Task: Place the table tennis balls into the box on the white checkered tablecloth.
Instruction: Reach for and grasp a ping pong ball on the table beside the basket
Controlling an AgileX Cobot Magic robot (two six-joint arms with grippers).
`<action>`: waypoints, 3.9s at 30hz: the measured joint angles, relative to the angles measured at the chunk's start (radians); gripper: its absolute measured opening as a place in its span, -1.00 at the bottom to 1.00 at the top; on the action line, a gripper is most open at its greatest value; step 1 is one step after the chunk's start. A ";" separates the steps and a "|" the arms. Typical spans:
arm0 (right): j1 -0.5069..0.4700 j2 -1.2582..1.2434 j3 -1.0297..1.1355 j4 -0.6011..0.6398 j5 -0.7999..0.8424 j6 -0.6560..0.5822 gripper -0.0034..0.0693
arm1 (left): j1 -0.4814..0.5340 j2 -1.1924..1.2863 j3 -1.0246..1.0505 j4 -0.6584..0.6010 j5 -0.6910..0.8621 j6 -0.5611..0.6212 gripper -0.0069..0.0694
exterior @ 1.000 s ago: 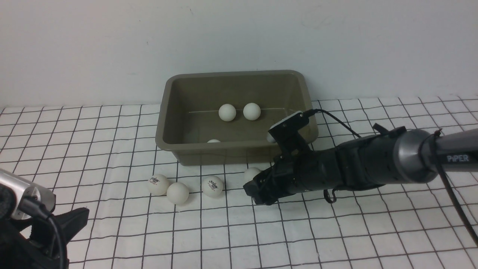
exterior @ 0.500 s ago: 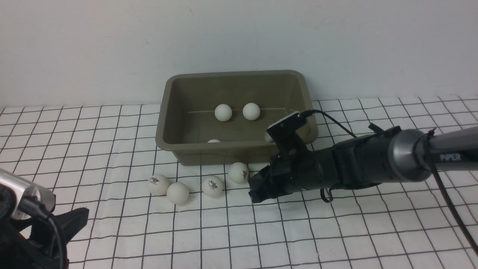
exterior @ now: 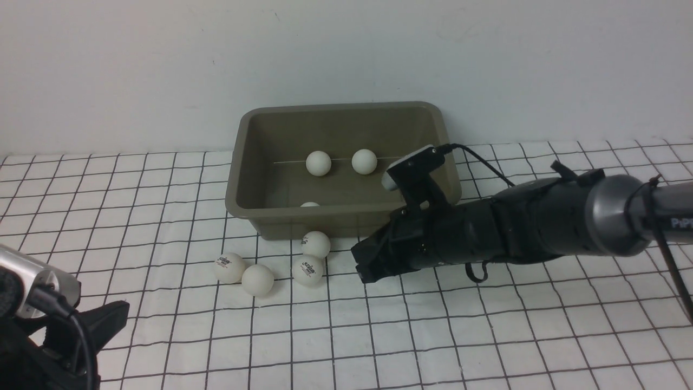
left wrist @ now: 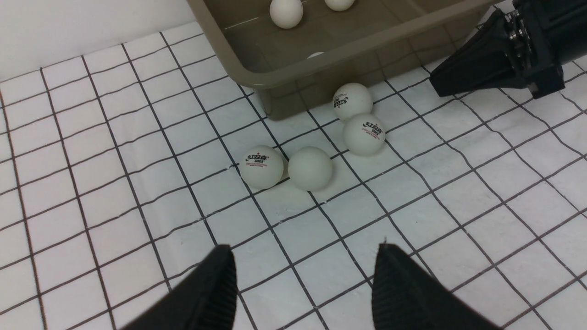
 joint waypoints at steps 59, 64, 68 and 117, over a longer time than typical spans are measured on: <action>-0.008 -0.998 0.008 -1.690 0.187 1.499 -0.95 | 0.000 0.617 -0.276 -0.205 -0.081 0.178 0.14; -0.008 -0.935 0.008 -1.690 0.183 1.501 -0.95 | 0.000 0.663 -0.305 -0.183 -0.080 0.188 0.14; -0.008 -0.897 0.008 -1.693 0.170 1.501 -0.95 | 0.000 0.711 -0.328 -0.137 -0.073 0.188 0.14; -0.008 -0.890 0.008 -1.751 0.175 1.498 -0.95 | -0.139 1.303 -0.628 0.032 -0.107 0.163 0.37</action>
